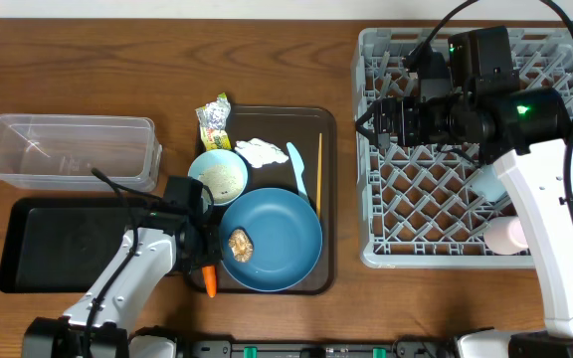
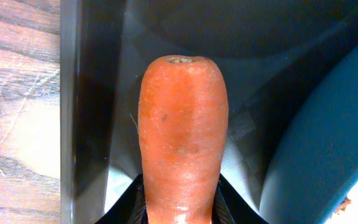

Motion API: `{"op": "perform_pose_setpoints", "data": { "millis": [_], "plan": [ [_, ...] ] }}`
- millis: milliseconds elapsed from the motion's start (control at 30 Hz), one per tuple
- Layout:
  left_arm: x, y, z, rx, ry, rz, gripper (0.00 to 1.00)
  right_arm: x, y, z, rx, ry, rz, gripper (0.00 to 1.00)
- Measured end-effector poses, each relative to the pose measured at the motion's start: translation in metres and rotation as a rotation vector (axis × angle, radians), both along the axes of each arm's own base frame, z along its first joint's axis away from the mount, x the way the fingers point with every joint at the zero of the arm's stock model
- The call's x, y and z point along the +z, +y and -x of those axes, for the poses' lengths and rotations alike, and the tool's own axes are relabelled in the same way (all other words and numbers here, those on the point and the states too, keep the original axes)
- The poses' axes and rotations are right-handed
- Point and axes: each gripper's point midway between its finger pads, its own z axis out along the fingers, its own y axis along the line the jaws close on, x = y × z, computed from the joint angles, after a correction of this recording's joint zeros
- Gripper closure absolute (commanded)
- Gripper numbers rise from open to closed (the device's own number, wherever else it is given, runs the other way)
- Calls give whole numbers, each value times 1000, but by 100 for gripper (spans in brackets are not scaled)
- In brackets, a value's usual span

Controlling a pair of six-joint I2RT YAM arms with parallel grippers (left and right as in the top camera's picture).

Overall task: Sort waste into correct bins and load items into the dishwasher rack
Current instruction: 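Grasp the orange carrot on the tray with the left gripper, then drop the carrot onto the black tray with the left gripper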

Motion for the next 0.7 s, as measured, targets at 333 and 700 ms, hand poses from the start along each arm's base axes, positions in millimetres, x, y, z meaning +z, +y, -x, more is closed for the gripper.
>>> {"op": "perform_pose_setpoints", "data": {
  "millis": [333, 700],
  "plan": [
    [51, 15, -9, 11, 35, -95, 87, 0, 0, 0, 0, 0, 0, 1],
    [113, 108, -25, 478, -82, -218, 93, 0, 0, 0, 0, 0, 0, 1]
  ]
}}
